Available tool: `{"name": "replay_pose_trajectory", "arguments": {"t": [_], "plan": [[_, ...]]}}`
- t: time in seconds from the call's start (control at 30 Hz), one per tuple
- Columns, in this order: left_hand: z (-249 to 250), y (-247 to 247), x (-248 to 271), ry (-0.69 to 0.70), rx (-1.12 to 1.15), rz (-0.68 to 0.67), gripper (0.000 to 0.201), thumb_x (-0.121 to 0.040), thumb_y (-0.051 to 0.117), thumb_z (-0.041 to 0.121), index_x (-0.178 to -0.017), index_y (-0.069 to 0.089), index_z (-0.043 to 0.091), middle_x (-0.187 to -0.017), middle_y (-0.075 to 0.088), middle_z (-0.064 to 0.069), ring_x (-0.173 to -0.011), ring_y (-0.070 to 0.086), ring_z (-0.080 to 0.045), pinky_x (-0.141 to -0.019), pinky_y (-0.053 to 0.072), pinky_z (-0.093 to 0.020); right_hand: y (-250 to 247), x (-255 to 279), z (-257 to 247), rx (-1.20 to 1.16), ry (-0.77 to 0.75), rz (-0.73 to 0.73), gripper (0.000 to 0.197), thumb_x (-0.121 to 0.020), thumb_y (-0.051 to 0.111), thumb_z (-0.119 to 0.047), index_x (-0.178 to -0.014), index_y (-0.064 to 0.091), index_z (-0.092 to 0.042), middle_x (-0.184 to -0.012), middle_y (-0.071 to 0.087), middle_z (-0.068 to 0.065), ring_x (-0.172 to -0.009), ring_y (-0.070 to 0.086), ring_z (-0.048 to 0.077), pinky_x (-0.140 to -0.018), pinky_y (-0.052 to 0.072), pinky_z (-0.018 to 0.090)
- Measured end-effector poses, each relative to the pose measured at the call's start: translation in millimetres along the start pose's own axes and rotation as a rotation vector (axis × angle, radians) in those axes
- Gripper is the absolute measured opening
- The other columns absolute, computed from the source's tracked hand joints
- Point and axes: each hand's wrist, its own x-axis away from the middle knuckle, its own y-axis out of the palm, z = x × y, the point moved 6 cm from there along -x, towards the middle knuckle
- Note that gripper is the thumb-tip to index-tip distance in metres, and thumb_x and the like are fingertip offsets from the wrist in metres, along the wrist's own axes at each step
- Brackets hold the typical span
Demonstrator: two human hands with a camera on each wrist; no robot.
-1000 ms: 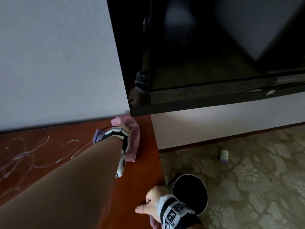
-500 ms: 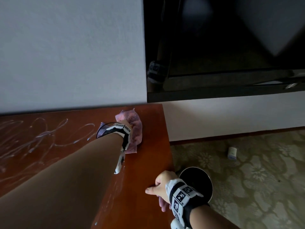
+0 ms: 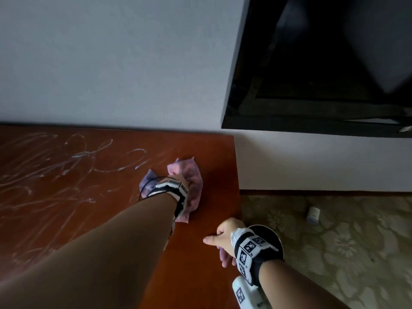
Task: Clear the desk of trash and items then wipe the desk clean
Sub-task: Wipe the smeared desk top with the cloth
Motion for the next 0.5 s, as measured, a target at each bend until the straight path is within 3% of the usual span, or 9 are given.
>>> {"name": "replay_pose_trajectory", "arguments": {"t": [0.03, 0.07, 0.1, 0.23, 0.37, 0.43, 0.5], "plan": [[5, 0, 1, 0.12, 0.111, 0.001, 0.048, -0.086, 0.057, 0.032, -0.132, 0.054, 0.016, -0.126, 0.06, -0.014, -0.094, 0.063, -0.024, -0.079, 0.053, -0.033, 1, 1, -1, 0.008, 0.004, -0.006, 0.043, -0.083, 0.068, -0.048, -0.076, 0.059, -0.007, -0.061, 0.07, 0.011, -0.058, 0.071, 0.025, -0.039, 0.047, 0.023], [13, -2, -8, 0.199, 0.13, 0.133, 0.053, -0.09, 0.051, 0.036, -0.138, 0.047, 0.016, -0.137, 0.051, -0.013, -0.113, 0.057, -0.032, -0.092, 0.049, -0.039, 0, 0, -1, 0.006, 0.009, -0.011, 0.043, -0.083, 0.068, -0.048, -0.076, 0.059, -0.006, -0.063, 0.071, 0.012, -0.059, 0.072, 0.026, -0.04, 0.048, 0.024], [17, -2, -13, 0.209, 0.236, 0.18, 0.057, -0.089, 0.051, 0.036, -0.141, 0.043, 0.017, -0.141, 0.046, -0.013, -0.121, 0.051, -0.036, -0.099, 0.045, -0.042, 1, 0, 0, 0.002, 0.013, -0.015, 0.043, -0.083, 0.069, -0.048, -0.077, 0.059, -0.006, -0.064, 0.071, 0.013, -0.06, 0.072, 0.026, -0.039, 0.048, 0.024], [13, -10, -27, 0.133, 0.541, 0.197, 0.056, -0.084, 0.066, 0.029, -0.134, 0.049, 0.009, -0.133, 0.054, -0.016, -0.119, 0.054, -0.035, -0.097, 0.047, -0.039, 0, -5, 2, 0.002, 0.011, -0.018, 0.044, -0.085, 0.068, -0.047, -0.081, 0.06, -0.004, -0.069, 0.072, 0.015, -0.06, 0.072, 0.025, -0.04, 0.049, 0.023], [7, -24, -26, 0.072, 0.743, 0.361, 0.039, -0.095, 0.052, 0.031, -0.124, 0.058, 0.005, -0.127, 0.059, -0.016, -0.116, 0.057, -0.035, -0.096, 0.048, -0.045, 1, -5, 2, -0.005, -0.002, -0.018, 0.042, -0.084, 0.068, -0.047, -0.079, 0.059, -0.006, -0.06, 0.069, 0.01, -0.053, 0.069, 0.021, -0.037, 0.045, 0.021], [8, -19, -16, 0.049, 0.767, 0.368, 0.038, -0.096, 0.05, 0.031, -0.125, 0.057, 0.007, -0.128, 0.058, -0.016, -0.117, 0.056, -0.034, -0.095, 0.047, -0.043, 2, -3, 3, -0.016, 0.005, -0.014, 0.043, -0.083, 0.068, -0.048, -0.077, 0.058, -0.007, -0.059, 0.069, 0.008, -0.05, 0.068, 0.019, -0.038, 0.045, 0.021], [13, -1, 1, 0.069, 0.724, 0.292, 0.04, -0.095, 0.053, 0.032, -0.129, 0.055, 0.011, -0.132, 0.055, -0.013, -0.121, 0.054, -0.032, -0.096, 0.045, -0.041, 3, -2, 2, 0.007, -0.002, -0.014, 0.044, -0.083, 0.068, -0.049, -0.078, 0.059, -0.007, -0.061, 0.07, 0.009, -0.051, 0.069, 0.02, -0.039, 0.047, 0.022]]}}
